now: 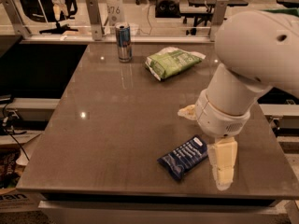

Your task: Move rxbar blueberry near green jalapeno chip bag

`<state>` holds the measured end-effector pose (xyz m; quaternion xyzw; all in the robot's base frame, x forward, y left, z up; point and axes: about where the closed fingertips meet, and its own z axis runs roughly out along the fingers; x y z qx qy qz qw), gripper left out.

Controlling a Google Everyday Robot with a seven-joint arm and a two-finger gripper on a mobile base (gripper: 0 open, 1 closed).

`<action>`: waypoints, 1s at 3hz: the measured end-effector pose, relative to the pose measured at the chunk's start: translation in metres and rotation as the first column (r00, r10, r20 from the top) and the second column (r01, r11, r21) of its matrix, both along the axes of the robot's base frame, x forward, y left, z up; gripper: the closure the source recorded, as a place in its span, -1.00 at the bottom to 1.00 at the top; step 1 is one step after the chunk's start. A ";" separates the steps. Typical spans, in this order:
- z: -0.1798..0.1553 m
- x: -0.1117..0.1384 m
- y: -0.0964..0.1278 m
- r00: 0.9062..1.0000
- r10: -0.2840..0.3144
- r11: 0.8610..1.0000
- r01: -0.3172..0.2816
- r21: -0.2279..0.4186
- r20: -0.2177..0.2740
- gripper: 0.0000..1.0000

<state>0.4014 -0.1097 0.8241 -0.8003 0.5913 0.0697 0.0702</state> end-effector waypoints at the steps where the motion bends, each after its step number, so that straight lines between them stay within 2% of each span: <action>1: -0.007 -0.001 0.000 1.000 -0.001 1.000 0.001 -0.005 -0.001 -0.63; 3: -0.005 -0.001 -0.004 1.000 -0.009 1.000 0.009 -0.009 0.002 0.30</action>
Offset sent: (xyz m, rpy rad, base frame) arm -0.0008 -0.0053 -0.0067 -0.0045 -0.0038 -0.0182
